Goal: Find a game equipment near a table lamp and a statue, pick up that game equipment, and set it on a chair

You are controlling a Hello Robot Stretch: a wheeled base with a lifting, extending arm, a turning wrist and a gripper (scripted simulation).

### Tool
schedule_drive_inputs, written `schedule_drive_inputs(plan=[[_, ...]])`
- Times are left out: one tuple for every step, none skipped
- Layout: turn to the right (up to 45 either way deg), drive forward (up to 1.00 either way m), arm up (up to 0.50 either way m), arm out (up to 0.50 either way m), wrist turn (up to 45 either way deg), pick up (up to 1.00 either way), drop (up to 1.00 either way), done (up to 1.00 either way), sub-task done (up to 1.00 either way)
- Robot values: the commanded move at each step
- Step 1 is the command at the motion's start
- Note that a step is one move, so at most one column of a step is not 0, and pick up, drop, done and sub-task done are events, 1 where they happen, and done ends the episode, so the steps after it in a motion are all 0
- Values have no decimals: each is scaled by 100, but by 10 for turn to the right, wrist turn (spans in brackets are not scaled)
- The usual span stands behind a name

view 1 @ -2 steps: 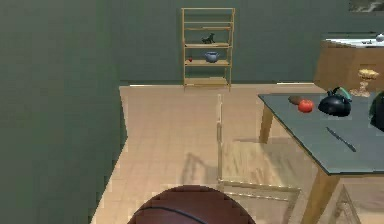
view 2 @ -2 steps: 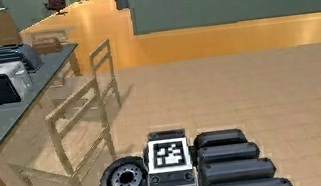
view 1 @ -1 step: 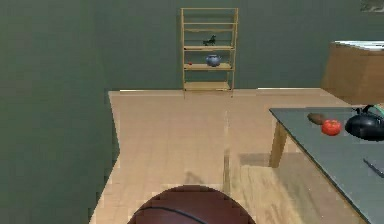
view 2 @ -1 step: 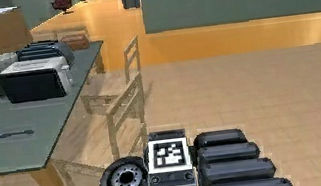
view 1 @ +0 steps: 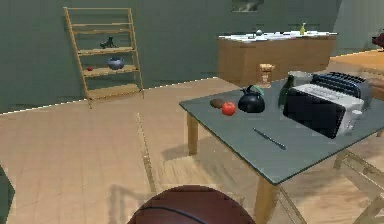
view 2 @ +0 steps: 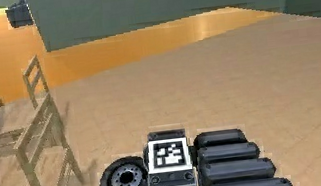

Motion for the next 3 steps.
schedule_drive_inputs(plan=[[-180, 0, 0, 0, 0, 0, 0, 0, 0], [150, 0, 0, 0, 0, 0, 0, 0, 0], [-120, 0, 0, 0, 0, 0, 0, 0, 0]])
